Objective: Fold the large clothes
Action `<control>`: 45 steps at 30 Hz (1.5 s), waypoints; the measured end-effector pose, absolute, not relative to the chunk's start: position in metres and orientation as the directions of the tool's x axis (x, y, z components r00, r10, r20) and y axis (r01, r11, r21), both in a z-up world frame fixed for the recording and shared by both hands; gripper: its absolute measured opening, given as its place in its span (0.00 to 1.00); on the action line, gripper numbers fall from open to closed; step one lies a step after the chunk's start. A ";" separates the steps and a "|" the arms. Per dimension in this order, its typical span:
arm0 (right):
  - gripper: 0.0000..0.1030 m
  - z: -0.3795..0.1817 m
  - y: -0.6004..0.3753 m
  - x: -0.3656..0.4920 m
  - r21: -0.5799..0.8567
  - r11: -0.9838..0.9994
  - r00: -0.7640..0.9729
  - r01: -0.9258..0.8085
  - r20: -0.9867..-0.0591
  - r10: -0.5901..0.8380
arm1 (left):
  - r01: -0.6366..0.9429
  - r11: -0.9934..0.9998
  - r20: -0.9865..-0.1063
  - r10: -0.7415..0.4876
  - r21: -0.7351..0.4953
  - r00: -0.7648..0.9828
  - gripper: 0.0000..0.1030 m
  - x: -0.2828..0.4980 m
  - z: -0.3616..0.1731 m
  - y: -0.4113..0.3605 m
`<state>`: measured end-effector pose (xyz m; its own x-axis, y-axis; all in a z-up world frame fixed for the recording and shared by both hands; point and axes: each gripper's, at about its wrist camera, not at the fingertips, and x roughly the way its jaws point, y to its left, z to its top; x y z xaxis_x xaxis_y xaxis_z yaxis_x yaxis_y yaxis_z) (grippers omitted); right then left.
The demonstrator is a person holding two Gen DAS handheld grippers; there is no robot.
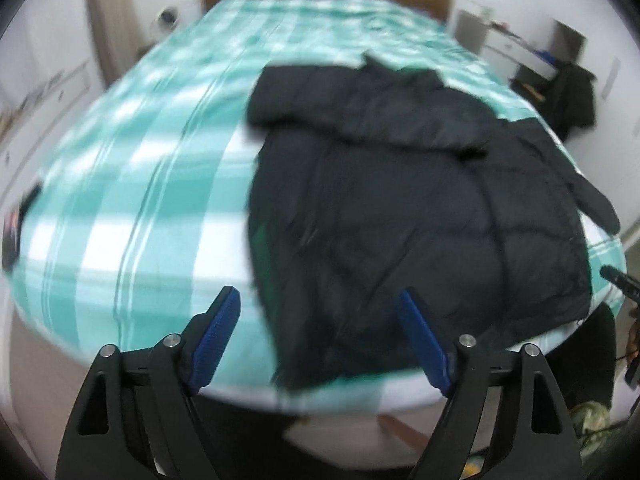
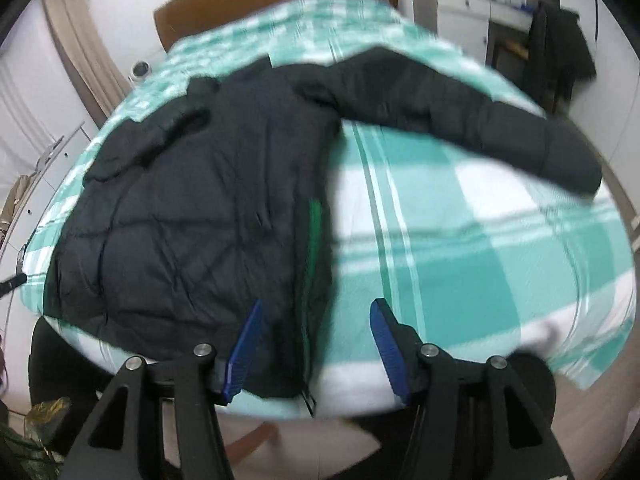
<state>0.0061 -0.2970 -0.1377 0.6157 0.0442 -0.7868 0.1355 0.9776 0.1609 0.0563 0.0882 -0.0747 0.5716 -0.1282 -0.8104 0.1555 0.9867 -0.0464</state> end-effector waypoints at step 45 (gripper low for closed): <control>0.55 -0.125 -0.183 -0.018 0.176 0.972 0.676 -0.159 -0.698 0.237 | -0.559 0.828 -0.776 0.376 0.036 0.507 0.52 0.187 -0.081 0.418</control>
<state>-0.0175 -0.1835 -0.1253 0.6762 0.2368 -0.6976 -0.1591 0.9715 0.1756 0.1869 0.4177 -0.0814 0.5068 0.3757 -0.7759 -0.5589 0.8285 0.0361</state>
